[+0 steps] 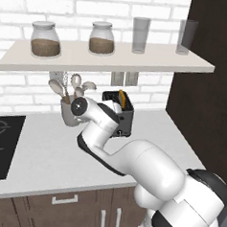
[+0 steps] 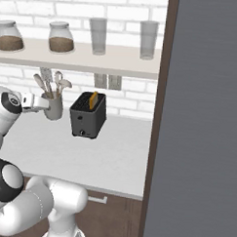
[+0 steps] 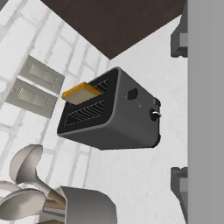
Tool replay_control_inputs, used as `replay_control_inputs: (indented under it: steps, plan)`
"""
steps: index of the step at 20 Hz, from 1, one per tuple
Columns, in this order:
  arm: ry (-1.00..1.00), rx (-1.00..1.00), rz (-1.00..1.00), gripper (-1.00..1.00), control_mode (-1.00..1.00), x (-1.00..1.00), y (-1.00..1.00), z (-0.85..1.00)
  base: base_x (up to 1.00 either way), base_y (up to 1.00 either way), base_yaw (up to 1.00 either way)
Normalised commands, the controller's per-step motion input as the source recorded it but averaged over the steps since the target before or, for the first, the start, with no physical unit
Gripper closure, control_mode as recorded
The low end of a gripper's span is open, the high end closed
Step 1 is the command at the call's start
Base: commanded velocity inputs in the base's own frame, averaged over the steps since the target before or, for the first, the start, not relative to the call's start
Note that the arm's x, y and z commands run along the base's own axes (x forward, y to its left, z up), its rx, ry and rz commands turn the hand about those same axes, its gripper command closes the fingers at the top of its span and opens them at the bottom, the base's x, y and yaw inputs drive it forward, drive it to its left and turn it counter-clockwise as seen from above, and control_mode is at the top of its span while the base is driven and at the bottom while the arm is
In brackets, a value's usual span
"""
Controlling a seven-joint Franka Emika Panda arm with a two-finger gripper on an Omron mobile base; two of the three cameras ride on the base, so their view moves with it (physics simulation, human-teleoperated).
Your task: Start the toaster. Once the lever pops up, take the bread to the plate on the dining counter.
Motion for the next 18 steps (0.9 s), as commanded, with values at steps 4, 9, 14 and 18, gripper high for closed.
replay_control_inputs:
  steps: [4, 9, 14, 18]
  plan:
    - [0.0, 0.0, 0.0, -1.0, -1.0, 0.0, 0.0, 0.0, 0.0, 0.0, 0.0]
    - [0.0, 0.0, 0.0, -1.0, -1.0, 0.0, -0.06, 0.0, 0.0, 0.0, 0.0]
    - [-0.01, 0.25, 0.0, -1.0, -1.0, 0.0, -0.53, 0.0, 0.0, 0.0, 0.0]
    - [-0.02, 0.33, 0.0, -1.0, -1.0, 0.01, -0.62, 0.0, 0.0, 0.0, 0.0]
